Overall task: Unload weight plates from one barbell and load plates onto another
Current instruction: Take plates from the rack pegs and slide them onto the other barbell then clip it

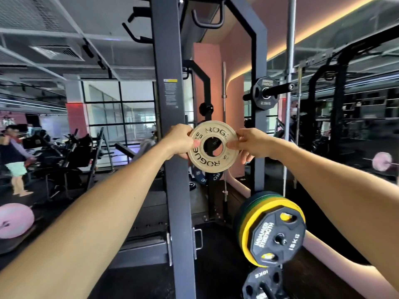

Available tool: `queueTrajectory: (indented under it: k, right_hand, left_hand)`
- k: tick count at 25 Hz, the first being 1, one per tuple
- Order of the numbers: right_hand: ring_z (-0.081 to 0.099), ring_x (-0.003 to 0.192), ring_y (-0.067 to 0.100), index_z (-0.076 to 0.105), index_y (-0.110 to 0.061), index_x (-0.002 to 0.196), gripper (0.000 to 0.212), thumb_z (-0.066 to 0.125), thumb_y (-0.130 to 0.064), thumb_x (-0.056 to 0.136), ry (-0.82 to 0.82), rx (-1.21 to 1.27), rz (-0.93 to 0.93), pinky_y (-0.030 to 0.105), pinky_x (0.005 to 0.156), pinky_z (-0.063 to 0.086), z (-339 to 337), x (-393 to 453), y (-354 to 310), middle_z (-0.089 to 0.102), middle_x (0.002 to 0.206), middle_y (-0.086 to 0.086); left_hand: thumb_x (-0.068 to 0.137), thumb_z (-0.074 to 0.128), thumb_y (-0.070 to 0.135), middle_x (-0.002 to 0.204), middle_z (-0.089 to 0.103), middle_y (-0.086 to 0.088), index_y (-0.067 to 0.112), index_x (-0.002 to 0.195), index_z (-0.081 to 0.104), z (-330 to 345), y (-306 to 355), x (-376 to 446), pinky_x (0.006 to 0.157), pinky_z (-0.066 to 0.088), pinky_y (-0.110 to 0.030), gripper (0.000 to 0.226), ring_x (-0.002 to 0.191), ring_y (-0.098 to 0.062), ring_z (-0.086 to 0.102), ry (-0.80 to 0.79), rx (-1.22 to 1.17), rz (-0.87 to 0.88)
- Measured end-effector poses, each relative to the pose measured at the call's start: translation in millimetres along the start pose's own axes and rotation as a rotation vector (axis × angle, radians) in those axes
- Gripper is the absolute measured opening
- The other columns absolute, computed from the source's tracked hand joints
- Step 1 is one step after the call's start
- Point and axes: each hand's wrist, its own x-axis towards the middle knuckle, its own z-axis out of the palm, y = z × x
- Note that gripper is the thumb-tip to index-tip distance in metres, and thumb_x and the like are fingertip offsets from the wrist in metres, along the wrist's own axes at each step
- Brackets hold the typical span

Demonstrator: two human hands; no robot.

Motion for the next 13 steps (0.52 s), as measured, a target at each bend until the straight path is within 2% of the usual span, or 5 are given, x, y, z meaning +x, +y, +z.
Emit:
queueTrajectory:
  k: [2,5,8,10,13]
  right_hand:
    - [0.064,0.054,0.022,0.057,-0.011,0.106,0.021,0.059,-0.028,0.094,0.016,-0.005,0.011,0.030,0.052,0.054,-17.2,6.2,24.3,0.069,0.089,0.014]
    - [0.062,0.055,0.023,0.056,-0.006,0.111,0.026,0.058,-0.027,0.095,0.048,-0.039,0.053,0.031,0.053,0.052,-46.9,22.0,67.0,0.068,0.097,0.018]
    - [0.064,0.052,0.019,0.055,-0.006,0.115,0.030,0.059,-0.029,0.095,0.070,-0.088,0.073,0.029,0.051,0.052,-77.6,42.6,102.4,0.070,0.098,0.013]
    - [0.065,0.053,0.018,0.056,-0.009,0.113,0.028,0.059,-0.030,0.094,0.086,-0.105,0.093,0.031,0.056,0.055,-103.5,61.0,126.5,0.070,0.100,0.010]
    - [0.064,0.056,0.020,0.057,-0.020,0.098,0.011,0.059,-0.030,0.094,0.111,-0.119,0.097,0.034,0.061,0.056,-135.3,84.3,158.3,0.069,0.095,0.005]
  left_hand:
    - [0.093,0.063,0.012,0.097,0.067,-0.010,0.009,0.095,0.059,24.8,8.3,24.8,0.062,0.062,-0.037,0.005,0.074,-0.021,0.071,-0.029,-0.022,0.025]
    - [0.094,0.061,0.011,0.098,0.068,-0.011,0.006,0.104,0.059,68.7,21.3,69.6,0.058,0.061,-0.033,0.011,0.071,-0.019,0.071,-0.081,-0.072,0.060]
    - [0.095,0.060,0.012,0.095,0.067,-0.010,0.005,0.108,0.058,104.6,36.7,112.3,0.059,0.061,-0.031,0.014,0.070,-0.017,0.070,-0.104,-0.087,0.097]
    - [0.096,0.059,0.012,0.089,0.064,-0.004,0.007,0.108,0.055,127.2,51.7,147.1,0.054,0.059,-0.026,0.014,0.062,-0.011,0.067,-0.110,-0.086,0.121]
    - [0.096,0.060,0.014,0.101,0.066,-0.007,0.008,0.113,0.056,156.4,70.2,193.7,0.054,0.060,-0.026,0.018,0.063,-0.014,0.070,-0.099,-0.081,0.160]
